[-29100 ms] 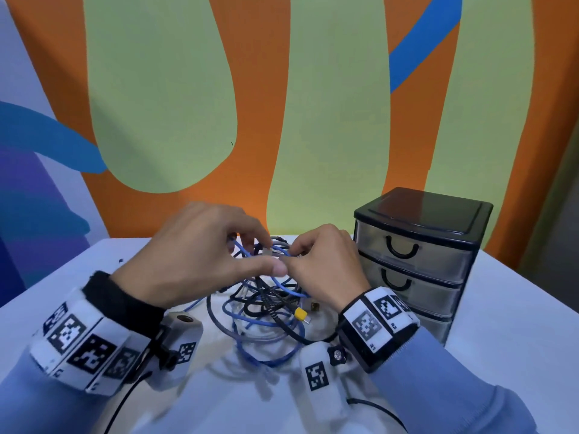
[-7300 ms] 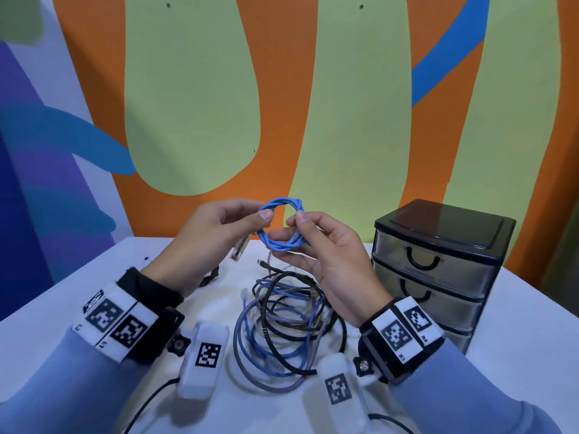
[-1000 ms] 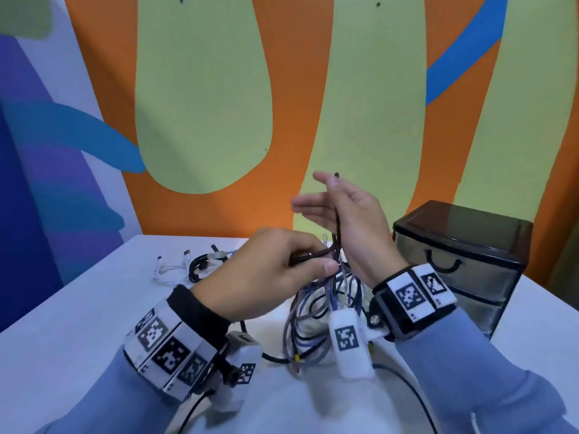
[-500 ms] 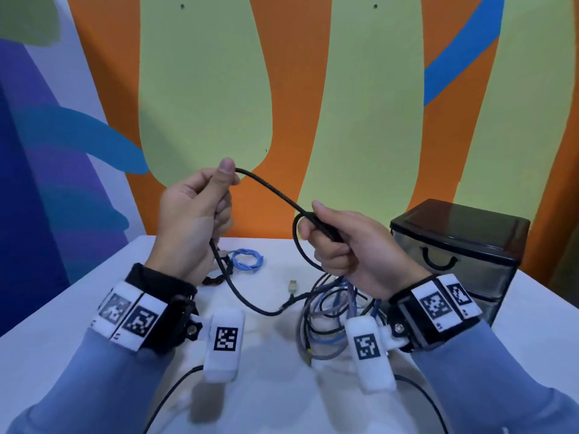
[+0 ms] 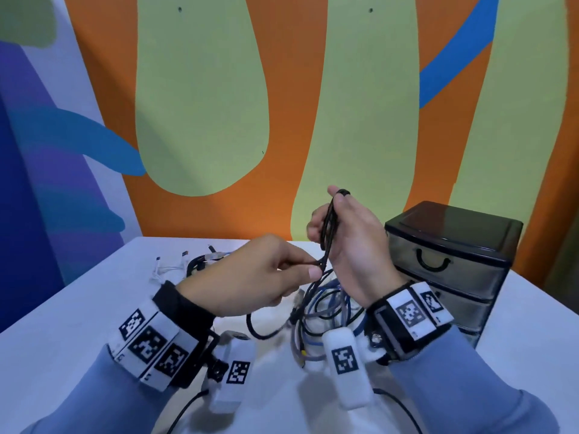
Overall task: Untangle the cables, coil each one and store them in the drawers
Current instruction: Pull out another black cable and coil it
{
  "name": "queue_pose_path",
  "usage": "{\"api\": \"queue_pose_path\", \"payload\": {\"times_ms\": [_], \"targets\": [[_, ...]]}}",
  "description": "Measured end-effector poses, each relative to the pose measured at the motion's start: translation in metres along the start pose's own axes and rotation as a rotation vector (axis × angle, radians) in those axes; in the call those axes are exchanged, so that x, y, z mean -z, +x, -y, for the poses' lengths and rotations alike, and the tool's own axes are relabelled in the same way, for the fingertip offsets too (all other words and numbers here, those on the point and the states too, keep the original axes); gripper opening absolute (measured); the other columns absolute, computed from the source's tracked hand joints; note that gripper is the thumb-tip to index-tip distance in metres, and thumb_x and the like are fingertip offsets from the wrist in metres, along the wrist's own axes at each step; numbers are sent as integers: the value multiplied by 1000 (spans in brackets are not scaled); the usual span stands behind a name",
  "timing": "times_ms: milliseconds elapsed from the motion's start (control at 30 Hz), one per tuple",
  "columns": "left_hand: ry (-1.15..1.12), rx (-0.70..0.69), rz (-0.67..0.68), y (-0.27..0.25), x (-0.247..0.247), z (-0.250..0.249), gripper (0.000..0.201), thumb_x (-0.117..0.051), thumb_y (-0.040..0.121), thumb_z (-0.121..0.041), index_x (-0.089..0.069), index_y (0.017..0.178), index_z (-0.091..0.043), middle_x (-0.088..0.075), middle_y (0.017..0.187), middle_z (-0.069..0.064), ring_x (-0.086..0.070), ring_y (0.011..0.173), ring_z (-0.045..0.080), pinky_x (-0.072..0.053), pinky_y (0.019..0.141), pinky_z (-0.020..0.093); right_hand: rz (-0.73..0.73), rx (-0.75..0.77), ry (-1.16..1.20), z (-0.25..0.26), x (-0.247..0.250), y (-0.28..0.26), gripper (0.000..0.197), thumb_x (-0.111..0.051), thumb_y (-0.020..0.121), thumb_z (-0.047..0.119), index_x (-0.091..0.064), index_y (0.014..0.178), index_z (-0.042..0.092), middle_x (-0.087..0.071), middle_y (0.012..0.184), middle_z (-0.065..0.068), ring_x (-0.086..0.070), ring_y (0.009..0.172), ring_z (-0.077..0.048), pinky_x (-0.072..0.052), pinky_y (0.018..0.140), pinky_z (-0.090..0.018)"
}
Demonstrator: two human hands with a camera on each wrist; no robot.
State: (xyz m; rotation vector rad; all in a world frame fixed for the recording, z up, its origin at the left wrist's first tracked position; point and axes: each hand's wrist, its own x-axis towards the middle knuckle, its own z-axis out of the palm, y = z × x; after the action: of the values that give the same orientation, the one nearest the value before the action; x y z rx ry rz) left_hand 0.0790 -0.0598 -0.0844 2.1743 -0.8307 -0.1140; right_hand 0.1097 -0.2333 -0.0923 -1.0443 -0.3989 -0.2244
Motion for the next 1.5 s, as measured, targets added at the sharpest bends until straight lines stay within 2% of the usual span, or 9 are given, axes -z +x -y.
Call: {"api": "queue_pose_path", "payload": {"times_ms": [133,233,400,700,867,1000,1133,1300,1500], "targets": [[-31,-66,-178,-6,7,-10,25,-73,99,-28,-78,90,-6,-49,53,-16,-43,60,0,-36,56,20,14,-43,-325,-9,1,-1,26,-35,114,13,-54,130,9,-52,59,-5,-62,54,-19,-54,61,-26],[-198,-131,-458,-5,18,-5,17,-75,95,-17,-77,90,-1,-53,47,-18,-40,43,-2,-31,48,7,164,-168,-353,-9,2,-4,31,-37,113,16,-58,132,3,-42,57,-4,-35,39,-15,-30,40,-23],[-249,-172,-775,1,31,22,21,-83,88,-26,-80,88,-6,-54,57,-17,-42,54,1,-34,54,12,402,-342,-194,-1,-2,-12,35,-40,110,27,-69,110,7,-18,60,2,-12,44,-11,-8,48,-28],[-427,-80,-469,12,3,15,32,-49,111,-35,-69,107,-10,-71,77,-10,-27,50,15,-24,44,19,335,-358,57,-9,-6,-15,42,-42,109,45,-43,73,22,-16,51,9,-11,35,-6,-7,42,-26],[-366,-101,-575,15,1,17,44,-57,107,-38,-62,84,0,-41,62,-5,-27,47,11,-26,44,18,270,-269,-128,-13,-8,-12,45,-42,110,43,-46,73,18,-20,52,6,-15,42,-11,-19,49,-26],[-302,-112,-672,18,1,20,39,-59,108,-28,-61,78,-3,-48,56,-14,-29,47,10,-27,46,19,222,-201,-282,-19,-5,-7,42,-44,112,34,-63,83,10,-31,56,2,-24,50,-15,-30,66,-36],[-381,-49,-632,18,4,21,41,-51,112,-28,-69,86,-1,-60,69,-2,-30,44,11,-26,42,20,223,-217,-240,-15,-7,-9,37,-43,112,33,-58,87,10,-22,63,4,-17,54,-13,-23,59,-30],[-121,-157,-709,13,15,29,20,-66,103,-37,-81,97,-25,-77,95,-3,-69,91,17,-52,84,30,157,-208,-283,-12,-5,-9,34,-49,110,36,-48,83,16,-19,65,7,-14,52,-11,-18,43,-18],[-80,-201,-811,14,20,39,11,-74,98,-29,-80,104,-37,-70,103,8,-65,92,26,-53,83,46,142,-211,-167,-9,-3,-9,35,-49,110,35,-46,80,18,-17,68,4,-12,52,-11,-16,39,-18]]}}
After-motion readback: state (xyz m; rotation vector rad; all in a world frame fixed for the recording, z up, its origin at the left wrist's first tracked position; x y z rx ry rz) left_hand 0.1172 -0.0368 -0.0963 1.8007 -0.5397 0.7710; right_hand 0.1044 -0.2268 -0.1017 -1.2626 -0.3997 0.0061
